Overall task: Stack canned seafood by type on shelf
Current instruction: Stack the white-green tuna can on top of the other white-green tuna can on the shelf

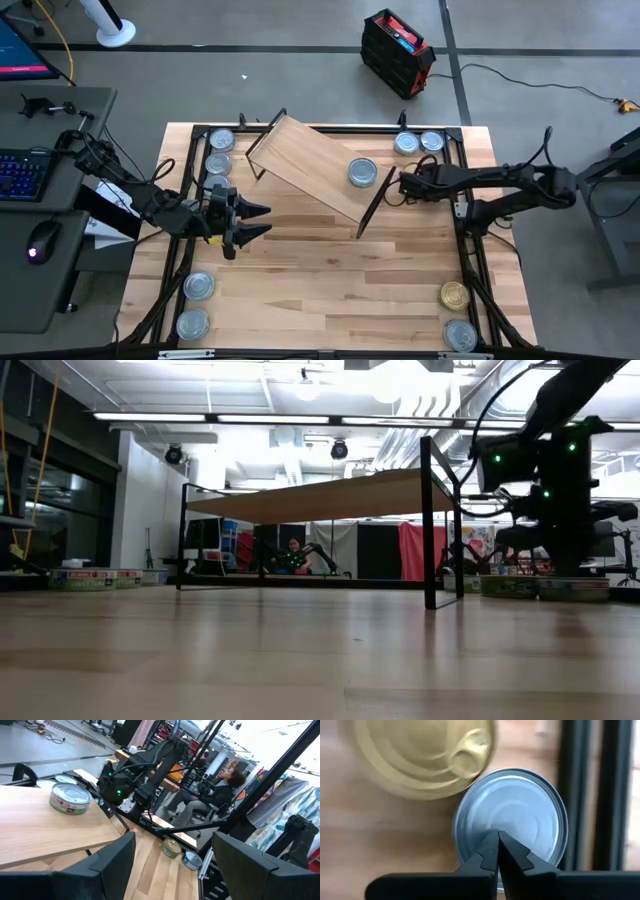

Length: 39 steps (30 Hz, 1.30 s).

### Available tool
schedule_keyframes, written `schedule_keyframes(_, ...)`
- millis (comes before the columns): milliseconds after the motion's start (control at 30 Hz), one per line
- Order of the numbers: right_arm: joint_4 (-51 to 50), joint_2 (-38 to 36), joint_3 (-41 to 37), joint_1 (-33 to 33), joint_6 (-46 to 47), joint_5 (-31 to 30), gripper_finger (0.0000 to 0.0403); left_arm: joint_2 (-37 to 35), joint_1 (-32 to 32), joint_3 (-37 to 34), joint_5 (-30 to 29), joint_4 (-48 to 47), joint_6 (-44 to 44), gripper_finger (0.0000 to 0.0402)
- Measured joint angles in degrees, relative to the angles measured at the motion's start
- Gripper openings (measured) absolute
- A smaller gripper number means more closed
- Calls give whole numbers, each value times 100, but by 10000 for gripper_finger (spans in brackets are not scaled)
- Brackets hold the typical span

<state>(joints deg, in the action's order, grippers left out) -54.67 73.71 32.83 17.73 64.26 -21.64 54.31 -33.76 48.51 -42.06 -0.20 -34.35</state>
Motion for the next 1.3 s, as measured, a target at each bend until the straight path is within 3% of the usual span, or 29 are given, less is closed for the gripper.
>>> schedule_keyframes(167, -167, 7, 231, -702, 202, 585, 0, 2, 0, 0, -4, -1, 307, 257)
schedule_keyframes(533, 84, 9, 366, -2666, 1755, 1472, 0, 2, 98, 0, -11, -18, 522, 257)
schedule_keyframes(867, 2024, 110, 348, -4649, 3326, 1700, 0, 2, 67, 0, 0, -146, 503, 257)
schedule_keyframes(1100, 4099, 1134, 452, -5195, 3378, 1620, 0, 2, -37, 0, 9, -174, 418, 257)
schedule_keyframes(1300, 4498, 2458, 1580, -5028, 2435, 1612, 0, 2, -52, 0, 14, -174, 415, 257)
